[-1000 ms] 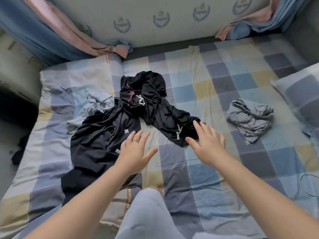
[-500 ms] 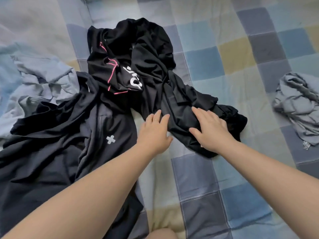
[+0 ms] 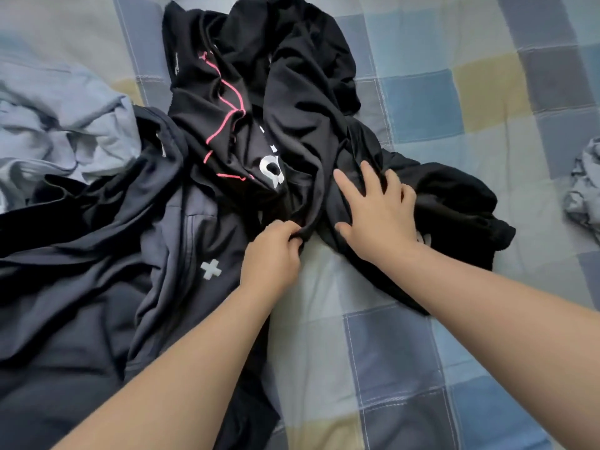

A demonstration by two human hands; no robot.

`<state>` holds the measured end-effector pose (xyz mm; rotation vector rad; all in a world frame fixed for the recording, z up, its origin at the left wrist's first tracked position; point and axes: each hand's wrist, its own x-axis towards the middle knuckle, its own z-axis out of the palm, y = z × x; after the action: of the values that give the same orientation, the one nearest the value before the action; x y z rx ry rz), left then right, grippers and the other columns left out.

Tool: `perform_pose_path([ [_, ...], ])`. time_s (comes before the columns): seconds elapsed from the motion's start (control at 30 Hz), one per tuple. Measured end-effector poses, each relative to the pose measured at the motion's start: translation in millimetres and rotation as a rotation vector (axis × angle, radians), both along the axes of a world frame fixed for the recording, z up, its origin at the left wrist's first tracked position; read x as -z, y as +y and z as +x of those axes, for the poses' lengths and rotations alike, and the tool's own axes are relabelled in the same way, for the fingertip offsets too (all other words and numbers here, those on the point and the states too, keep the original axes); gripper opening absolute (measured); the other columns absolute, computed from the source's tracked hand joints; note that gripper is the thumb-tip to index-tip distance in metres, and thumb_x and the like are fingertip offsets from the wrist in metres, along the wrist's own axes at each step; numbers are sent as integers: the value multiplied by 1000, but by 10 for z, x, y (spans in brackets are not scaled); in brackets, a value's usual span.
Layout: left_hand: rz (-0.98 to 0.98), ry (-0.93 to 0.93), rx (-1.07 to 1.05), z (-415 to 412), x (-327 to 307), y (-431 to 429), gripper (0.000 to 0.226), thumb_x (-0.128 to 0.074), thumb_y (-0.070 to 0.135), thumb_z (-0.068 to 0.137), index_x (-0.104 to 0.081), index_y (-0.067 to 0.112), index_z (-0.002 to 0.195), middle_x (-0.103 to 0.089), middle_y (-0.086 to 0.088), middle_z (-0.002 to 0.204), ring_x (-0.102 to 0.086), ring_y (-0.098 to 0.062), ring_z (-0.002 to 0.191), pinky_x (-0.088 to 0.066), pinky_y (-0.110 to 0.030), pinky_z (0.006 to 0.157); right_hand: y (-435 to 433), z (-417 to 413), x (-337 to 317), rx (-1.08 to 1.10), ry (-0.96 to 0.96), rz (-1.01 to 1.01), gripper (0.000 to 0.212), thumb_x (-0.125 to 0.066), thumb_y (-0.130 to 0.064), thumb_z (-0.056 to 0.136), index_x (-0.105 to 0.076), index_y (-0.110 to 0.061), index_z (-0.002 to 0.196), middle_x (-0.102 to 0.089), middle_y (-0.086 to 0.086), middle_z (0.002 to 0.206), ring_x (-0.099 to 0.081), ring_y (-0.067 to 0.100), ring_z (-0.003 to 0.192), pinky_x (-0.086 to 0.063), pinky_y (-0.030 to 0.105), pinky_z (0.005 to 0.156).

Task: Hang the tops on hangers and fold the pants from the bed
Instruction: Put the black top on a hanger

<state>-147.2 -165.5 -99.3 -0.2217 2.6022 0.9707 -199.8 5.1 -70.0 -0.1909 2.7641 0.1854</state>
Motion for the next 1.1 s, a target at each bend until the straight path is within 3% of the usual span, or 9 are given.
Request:
perform_pose_path([
  [0.13,272,-119,24,576,-491,11,18,-53,10,97,-68,17,102,-61,3,95,-56,-19,97,-45,-37,88,-16,356,-204,-49,-128,-115,82,-61,-46,93,-6,-51,154,13,0,167,13,40,151,-4,70,114],
  [0.27,403,-232,95,1055,-1063,41,13,-52,8,97,-62,15,93,-53,13,82,-51,-11,84,-41,-28,78,96,769,-458,-61,-167,-230,43,-59,-21,94,-55,-37,134,0,-3,168,10,32,153,1,69,115],
  [0.33,413,-247,63,1237,-1331,44,14,-51,7,97,-54,8,84,-47,10,76,-45,-11,75,-37,-29,72,236,977,-616,-8,-184,-283,33,-55,-22,97,-63,-35,126,-13,-7,167,2,25,154,-2,61,120],
  [0.53,289,-198,21,1433,-2025,157,23,-49,10,99,-44,6,77,-44,5,71,-40,-12,70,-32,-26,64,725,1604,-1217,233,-188,-549,22,-52,-15,99,-67,-23,112,-48,-15,149,-23,11,149,-11,38,115],
  [0.67,186,-132,39,1521,-2444,441,27,-45,15,101,-44,14,75,-47,6,68,-43,-14,69,-32,-30,63,1027,1973,-1749,308,-101,-726,17,-59,-10,97,-71,-9,109,-67,4,129,-47,23,138,-31,45,111],
  [0.73,158,-85,38,1622,-2680,628,27,-44,18,102,-46,17,76,-49,6,69,-46,-16,70,-34,-35,65,1210,2158,-2034,351,-73,-826,17,-59,-12,98,-70,-5,108,-71,9,110,-61,24,114,-42,44,99],
  [0.83,111,23,28,1856,-3091,942,22,-42,22,103,-53,19,85,-58,2,81,-54,-22,82,-41,-40,74,1527,2492,-2509,382,-56,-961,14,-59,-20,100,-71,-16,106,-65,-10,83,-57,3,76,-41,20,70],
  [1.0,56,205,-61,2425,-3814,1497,25,-41,26,105,-65,24,111,-60,-1,103,-57,-23,101,-45,-46,94,2114,3144,-3371,359,16,-1125,25,-59,-19,100,-70,-18,123,-71,-8,113,-62,8,106,-46,25,93],
  [1.1,78,237,-80,2715,-4221,1848,25,-41,24,106,-66,21,109,-57,-2,108,-56,-23,100,-45,-46,95,2450,3494,-3849,374,25,-1126,28,-55,-23,102,-66,-45,87,-60,-28,69,-55,-5,70,-40,14,66],
])
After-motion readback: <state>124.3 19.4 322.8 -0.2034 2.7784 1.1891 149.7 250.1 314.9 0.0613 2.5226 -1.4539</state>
